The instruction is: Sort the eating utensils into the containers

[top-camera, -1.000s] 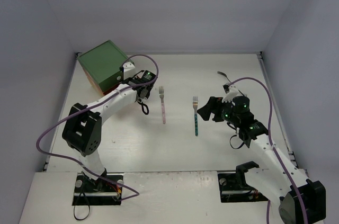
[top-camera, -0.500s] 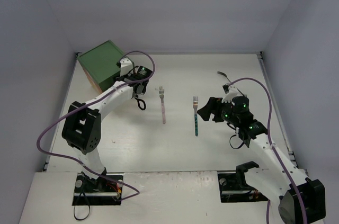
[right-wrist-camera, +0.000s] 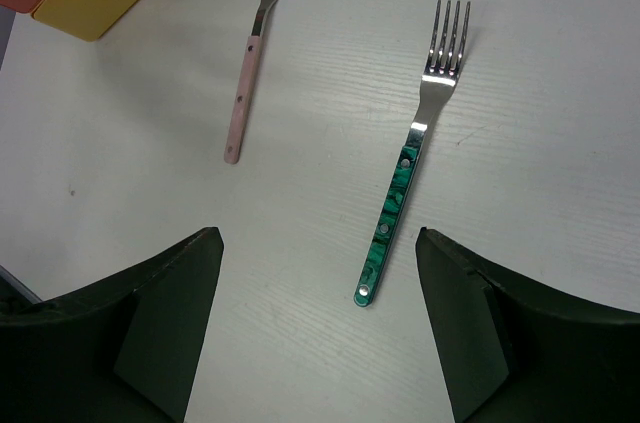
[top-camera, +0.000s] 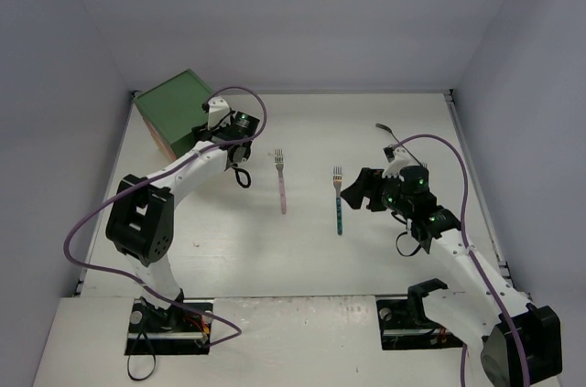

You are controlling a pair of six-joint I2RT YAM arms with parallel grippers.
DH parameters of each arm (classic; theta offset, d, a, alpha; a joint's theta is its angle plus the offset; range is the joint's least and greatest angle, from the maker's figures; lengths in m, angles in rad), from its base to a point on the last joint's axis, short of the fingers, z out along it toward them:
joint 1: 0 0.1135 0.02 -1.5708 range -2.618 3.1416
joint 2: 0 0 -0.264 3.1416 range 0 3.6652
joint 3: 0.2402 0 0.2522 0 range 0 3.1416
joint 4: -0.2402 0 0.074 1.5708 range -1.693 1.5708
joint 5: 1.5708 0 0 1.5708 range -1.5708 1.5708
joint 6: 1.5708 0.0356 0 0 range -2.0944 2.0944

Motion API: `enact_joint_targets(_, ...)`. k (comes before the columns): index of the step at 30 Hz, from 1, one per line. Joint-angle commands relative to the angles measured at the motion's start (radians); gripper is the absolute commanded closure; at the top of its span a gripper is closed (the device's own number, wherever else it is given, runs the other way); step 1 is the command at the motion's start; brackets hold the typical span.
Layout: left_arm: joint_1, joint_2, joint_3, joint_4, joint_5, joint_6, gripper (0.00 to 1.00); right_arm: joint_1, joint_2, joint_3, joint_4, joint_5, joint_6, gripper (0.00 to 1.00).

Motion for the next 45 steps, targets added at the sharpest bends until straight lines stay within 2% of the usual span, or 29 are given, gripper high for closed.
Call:
enact_joint_targets(1,0.015,-0.026,-0.002,0.082,-0.016,0.040,0.38,-0.009,0.014,0.001,0.065,-0.022,-0.017,0.25)
enact_joint_targets(5,0.015,-0.043,-0.020,0.097,-0.016,0.042,0.33,-0.009,0.015,0.000,0.064,-0.027,-0.015,0.25)
enact_joint_targets(11,-0.016,-0.099,-0.038,0.058,0.010,-0.009,0.33,-0.011,0.017,0.004,0.063,-0.030,-0.015,0.25)
enact_joint_targets(15,-0.041,-0.140,-0.017,-0.017,0.008,-0.063,0.35,-0.012,0.018,0.004,0.063,-0.034,-0.013,0.25)
enact_joint_targets(20,-0.042,-0.160,0.041,-0.075,-0.012,-0.085,0.42,-0.013,0.006,0.001,0.063,-0.042,-0.010,0.25)
enact_joint_targets(29,-0.030,-0.134,0.148,-0.150,-0.046,-0.091,0.43,-0.015,-0.006,-0.002,0.064,-0.050,-0.010,0.25)
enact_joint_targets(38,0.001,-0.111,0.186,-0.219,-0.035,-0.124,0.43,-0.016,-0.010,-0.008,0.065,-0.051,-0.013,0.25)
enact_joint_targets(45,0.015,-0.093,0.188,-0.230,-0.023,-0.144,0.54,-0.016,-0.011,-0.012,0.066,-0.053,-0.014,0.25)
